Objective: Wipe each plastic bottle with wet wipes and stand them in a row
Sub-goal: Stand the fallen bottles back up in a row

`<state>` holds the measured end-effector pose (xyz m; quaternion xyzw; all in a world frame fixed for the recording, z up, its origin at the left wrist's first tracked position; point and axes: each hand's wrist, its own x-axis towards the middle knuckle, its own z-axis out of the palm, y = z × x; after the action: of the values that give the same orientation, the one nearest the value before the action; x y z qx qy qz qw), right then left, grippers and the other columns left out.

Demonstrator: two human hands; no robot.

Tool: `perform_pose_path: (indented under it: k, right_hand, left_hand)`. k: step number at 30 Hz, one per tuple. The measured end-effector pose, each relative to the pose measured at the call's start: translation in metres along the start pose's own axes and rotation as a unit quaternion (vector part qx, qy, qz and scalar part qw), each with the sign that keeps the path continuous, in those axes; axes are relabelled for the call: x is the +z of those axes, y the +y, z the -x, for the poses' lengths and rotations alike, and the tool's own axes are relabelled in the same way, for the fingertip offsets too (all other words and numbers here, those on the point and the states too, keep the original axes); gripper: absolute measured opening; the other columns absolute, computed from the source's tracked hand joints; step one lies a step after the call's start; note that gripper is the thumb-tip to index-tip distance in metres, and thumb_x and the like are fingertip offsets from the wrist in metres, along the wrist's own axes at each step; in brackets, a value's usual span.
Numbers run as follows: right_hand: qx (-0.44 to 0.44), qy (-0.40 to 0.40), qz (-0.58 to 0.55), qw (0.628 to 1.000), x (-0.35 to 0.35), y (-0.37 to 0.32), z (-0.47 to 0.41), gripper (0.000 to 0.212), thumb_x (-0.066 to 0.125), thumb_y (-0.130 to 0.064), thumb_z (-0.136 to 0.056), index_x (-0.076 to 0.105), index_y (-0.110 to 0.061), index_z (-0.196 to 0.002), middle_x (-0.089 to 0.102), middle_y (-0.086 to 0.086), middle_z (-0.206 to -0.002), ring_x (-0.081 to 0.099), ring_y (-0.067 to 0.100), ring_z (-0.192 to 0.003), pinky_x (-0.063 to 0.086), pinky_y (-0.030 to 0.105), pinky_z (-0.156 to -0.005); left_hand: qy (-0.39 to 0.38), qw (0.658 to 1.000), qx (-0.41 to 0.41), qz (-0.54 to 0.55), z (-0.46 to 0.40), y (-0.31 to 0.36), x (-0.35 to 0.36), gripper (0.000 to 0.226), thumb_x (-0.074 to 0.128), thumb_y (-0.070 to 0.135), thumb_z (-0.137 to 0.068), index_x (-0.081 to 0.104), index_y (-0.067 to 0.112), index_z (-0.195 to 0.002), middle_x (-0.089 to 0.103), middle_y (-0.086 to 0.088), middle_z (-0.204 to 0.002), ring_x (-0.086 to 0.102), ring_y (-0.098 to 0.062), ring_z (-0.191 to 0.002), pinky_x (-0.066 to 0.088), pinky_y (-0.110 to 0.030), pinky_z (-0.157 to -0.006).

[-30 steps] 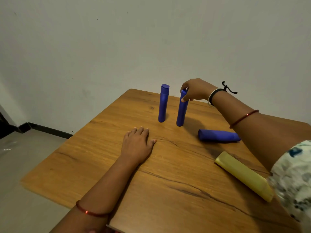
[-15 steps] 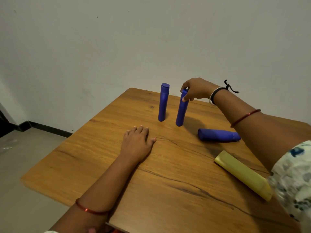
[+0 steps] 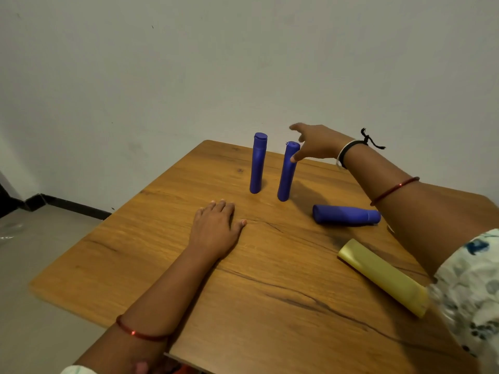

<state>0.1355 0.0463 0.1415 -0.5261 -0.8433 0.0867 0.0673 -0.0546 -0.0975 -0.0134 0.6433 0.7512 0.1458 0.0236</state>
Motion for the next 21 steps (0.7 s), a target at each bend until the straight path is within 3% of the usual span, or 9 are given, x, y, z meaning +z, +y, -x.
perform_pose_path:
  k: [2,4,6,8,12,17,21]
  right_hand:
    - [0.011,0.039,-0.003,0.999,-0.005,0.009,0.008,0.081,0.073,-0.022,-0.081,0.025,-0.013,-0.145,0.048,0.014,-0.137,0.049,0.03,-0.121,0.04,0.034,-0.095]
    - [0.029,0.069,0.011,0.997,-0.008,0.023,0.021,0.065,0.07,-0.019,-0.083,0.036,-0.01,-0.137,0.053,0.014,-0.129,0.052,0.028,-0.115,0.041,0.03,-0.087]
    - [0.045,0.038,0.052,0.997,-0.007,0.04,0.037,0.048,0.066,-0.015,-0.086,0.046,-0.012,-0.129,0.056,0.011,-0.125,0.052,0.026,-0.112,0.04,0.029,-0.085]
    - [0.052,-0.045,0.096,0.993,0.002,0.058,0.055,0.042,0.066,-0.016,-0.086,0.051,-0.015,-0.125,0.057,0.008,-0.125,0.051,0.023,-0.112,0.04,0.031,-0.089]
    - [0.074,-0.163,0.104,0.978,0.027,0.087,0.084,0.062,0.07,-0.019,-0.083,0.041,-0.019,-0.138,0.045,0.005,-0.141,0.045,0.024,-0.125,0.037,0.034,-0.101]
    - [0.066,-0.182,0.035,0.98,0.044,0.115,0.094,0.066,0.069,-0.022,-0.084,0.036,-0.021,-0.141,0.042,0.004,-0.144,0.042,0.024,-0.127,0.036,0.035,-0.104]
    - [0.055,-0.177,0.023,0.982,0.049,0.123,0.092,0.067,0.069,-0.031,-0.084,0.036,-0.024,-0.141,0.046,0.002,-0.141,0.045,0.022,-0.125,0.037,0.038,-0.106]
  left_hand:
    - [0.005,1.0,0.008,0.008,0.003,0.003,-0.003,0.062,0.038,0.054,-0.095,0.031,0.022,-0.147,0.029,-0.003,-0.156,0.022,-0.021,-0.145,0.019,-0.04,-0.117]
    - [0.003,1.0,0.027,0.015,0.006,0.008,-0.005,0.062,0.04,0.054,-0.095,0.031,0.023,-0.147,0.029,-0.002,-0.156,0.022,-0.019,-0.145,0.019,-0.038,-0.116]
    - [-0.004,0.998,0.057,0.02,0.011,0.016,-0.005,0.06,0.042,0.054,-0.095,0.034,0.024,-0.146,0.03,0.0,-0.155,0.022,-0.017,-0.145,0.019,-0.037,-0.116]
    - [-0.022,0.995,0.091,0.025,0.014,0.026,-0.005,0.06,0.043,0.053,-0.094,0.034,0.025,-0.146,0.03,0.0,-0.155,0.022,-0.017,-0.145,0.019,-0.036,-0.116]
    - [-0.047,0.991,0.125,0.02,0.01,0.05,-0.005,0.063,0.045,0.053,-0.094,0.032,0.023,-0.147,0.03,0.0,-0.155,0.023,-0.017,-0.144,0.021,-0.037,-0.117]
    - [-0.041,0.99,0.13,0.04,0.005,0.075,0.007,0.057,0.048,0.054,-0.091,0.04,0.025,-0.139,0.043,0.004,-0.146,0.036,-0.014,-0.135,0.03,-0.037,-0.112]
    - [-0.053,0.991,0.125,0.018,0.004,0.074,0.015,0.058,0.042,0.056,-0.093,0.038,0.025,-0.143,0.038,0.003,-0.15,0.029,-0.015,-0.141,0.024,-0.041,-0.117]
